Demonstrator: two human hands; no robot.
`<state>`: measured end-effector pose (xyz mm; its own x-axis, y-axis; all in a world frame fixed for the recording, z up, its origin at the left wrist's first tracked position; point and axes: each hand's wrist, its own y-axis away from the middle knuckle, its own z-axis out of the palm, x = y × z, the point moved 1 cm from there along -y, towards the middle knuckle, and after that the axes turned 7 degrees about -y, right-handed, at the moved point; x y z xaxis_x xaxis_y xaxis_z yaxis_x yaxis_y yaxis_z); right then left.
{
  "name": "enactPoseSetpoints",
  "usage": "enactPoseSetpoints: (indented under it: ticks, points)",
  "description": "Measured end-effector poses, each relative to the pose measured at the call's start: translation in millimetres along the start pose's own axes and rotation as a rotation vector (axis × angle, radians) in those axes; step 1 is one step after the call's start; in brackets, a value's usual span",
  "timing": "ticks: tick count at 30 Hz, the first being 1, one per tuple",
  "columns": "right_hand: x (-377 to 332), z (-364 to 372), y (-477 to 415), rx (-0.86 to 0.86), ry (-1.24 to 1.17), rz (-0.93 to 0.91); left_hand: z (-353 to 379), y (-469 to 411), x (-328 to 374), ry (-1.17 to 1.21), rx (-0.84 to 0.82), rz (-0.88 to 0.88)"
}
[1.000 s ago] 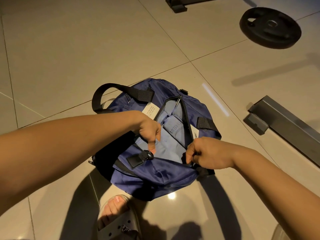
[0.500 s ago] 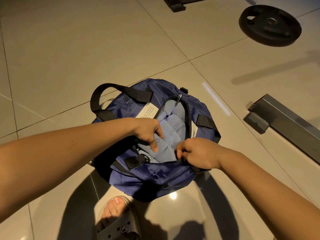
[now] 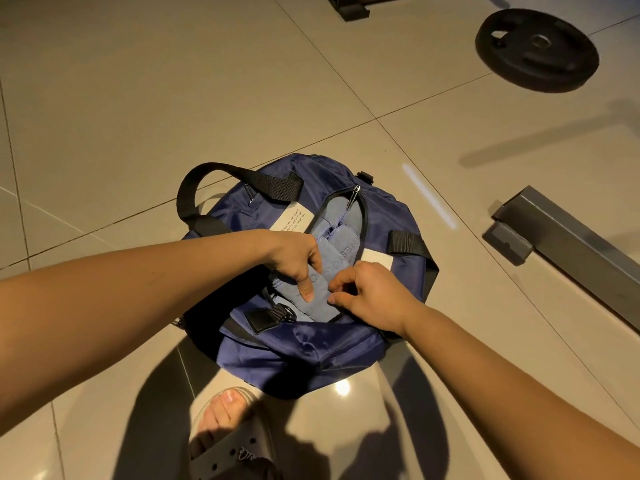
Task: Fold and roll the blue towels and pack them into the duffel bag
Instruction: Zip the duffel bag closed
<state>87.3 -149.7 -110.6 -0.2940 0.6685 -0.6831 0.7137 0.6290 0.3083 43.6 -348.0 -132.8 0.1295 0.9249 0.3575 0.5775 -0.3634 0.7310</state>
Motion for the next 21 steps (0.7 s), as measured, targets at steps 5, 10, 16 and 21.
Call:
enactPoseSetpoints:
  ticks: [5,10,16,21]
  points:
    - [10,11,3,0.022,0.043,0.055,8,5,-7,0.108,0.095,0.046]
    - [15,13,4,-0.034,0.225,0.118,11,6,-9,0.149,0.045,0.072]
    - [15,-7,-8,-0.096,0.459,0.086,6,2,-2,0.063,0.001,0.054]
    - [25,-10,2,-0.143,0.376,-0.004,10,2,5,-0.013,0.173,-0.005]
